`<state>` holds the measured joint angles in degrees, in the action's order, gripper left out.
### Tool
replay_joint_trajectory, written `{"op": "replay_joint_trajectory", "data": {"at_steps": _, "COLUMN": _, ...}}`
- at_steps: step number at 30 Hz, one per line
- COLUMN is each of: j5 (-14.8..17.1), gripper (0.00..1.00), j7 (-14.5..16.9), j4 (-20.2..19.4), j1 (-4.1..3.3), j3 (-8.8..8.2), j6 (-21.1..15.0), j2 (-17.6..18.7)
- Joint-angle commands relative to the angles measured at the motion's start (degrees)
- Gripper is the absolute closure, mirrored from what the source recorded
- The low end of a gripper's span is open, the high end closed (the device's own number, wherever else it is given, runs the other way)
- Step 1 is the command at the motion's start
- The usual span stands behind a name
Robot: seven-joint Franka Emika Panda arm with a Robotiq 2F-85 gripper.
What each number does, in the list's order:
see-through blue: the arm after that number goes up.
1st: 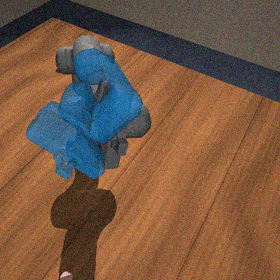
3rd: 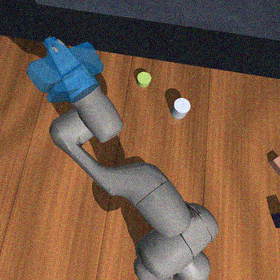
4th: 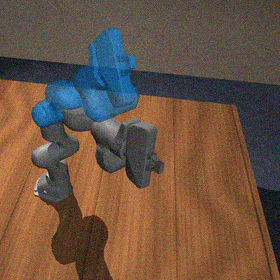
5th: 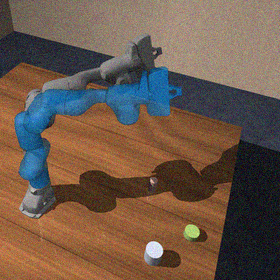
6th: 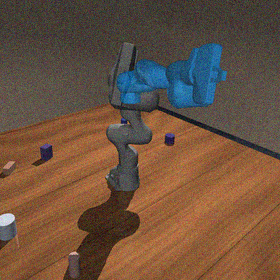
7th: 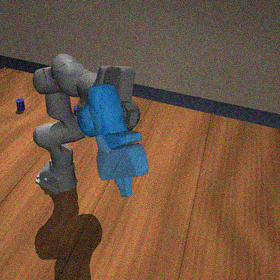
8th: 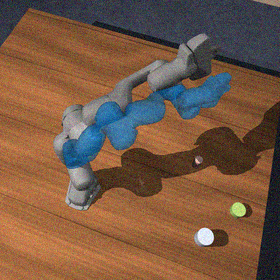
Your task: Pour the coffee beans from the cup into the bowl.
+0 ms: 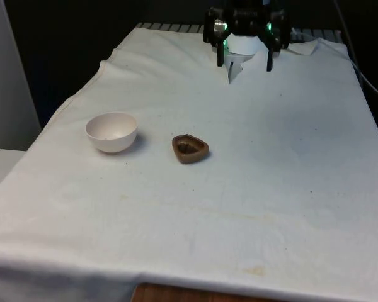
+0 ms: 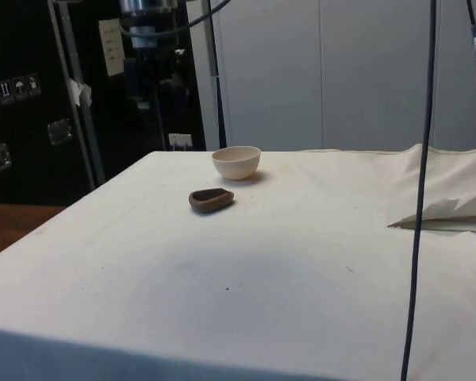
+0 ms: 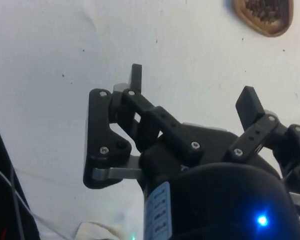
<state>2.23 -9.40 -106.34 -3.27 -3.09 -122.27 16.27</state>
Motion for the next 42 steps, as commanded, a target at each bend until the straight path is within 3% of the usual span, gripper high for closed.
{"op": "replay_joint_trajectory", "data": {"at_steps": 1, "j5": 0.2, "gripper": 0.00, "j7": -0.7, "j4": -0.5, "j1": 0.00, "j3": -0.06, "j6": -1.5, "j2": 0.4}}
{"op": "replay_joint_trajectory", "data": {"at_steps": 17, "j5": -0.3, "gripper": 0.00, "j7": -4.0, "j4": -3.0, "j1": 0.29, "j3": -1.15, "j6": -9.2, "j2": 3.8}}
{"op": "replay_joint_trajectory", "data": {"at_steps": 19, "j5": -0.1, "gripper": 0.00, "j7": -3.7, "j4": -2.8, "j1": 0.29, "j3": -1.03, "j6": -8.4, "j2": 3.9}}
{"op": "replay_joint_trajectory", "data": {"at_steps": 25, "j5": -0.9, "gripper": 0.00, "j7": -5.0, "j4": -5.2, "j1": 0.17, "j3": -1.95, "j6": -12.7, "j2": 4.5}}
{"op": "replay_joint_trajectory", "data": {"at_steps": 26, "j5": -0.4, "gripper": 0.00, "j7": -4.4, "j4": -4.9, "j1": 0.34, "j3": -1.60, "j6": -11.5, "j2": 4.4}}
{"op": "replay_joint_trajectory", "data": {"at_steps": 32, "j5": -1.0, "gripper": 0.00, "j7": -6.2, "j4": -6.8, "j1": 0.11, "j3": -2.46, "j6": -16.5, "j2": 5.8}}
{"op": "replay_joint_trajectory", "data": {"at_steps": 36, "j5": -0.5, "gripper": 0.00, "j7": -6.1, "j4": -6.8, "j1": 0.34, "j3": -2.23, "j6": -17.0, "j2": 6.4}}
{"op": "replay_joint_trajectory", "data": {"at_steps": 42, "j5": -1.1, "gripper": 0.00, "j7": -8.3, "j4": -6.8, "j1": 0.00, "j3": -3.09, "j6": -20.7, "j2": 8.9}}
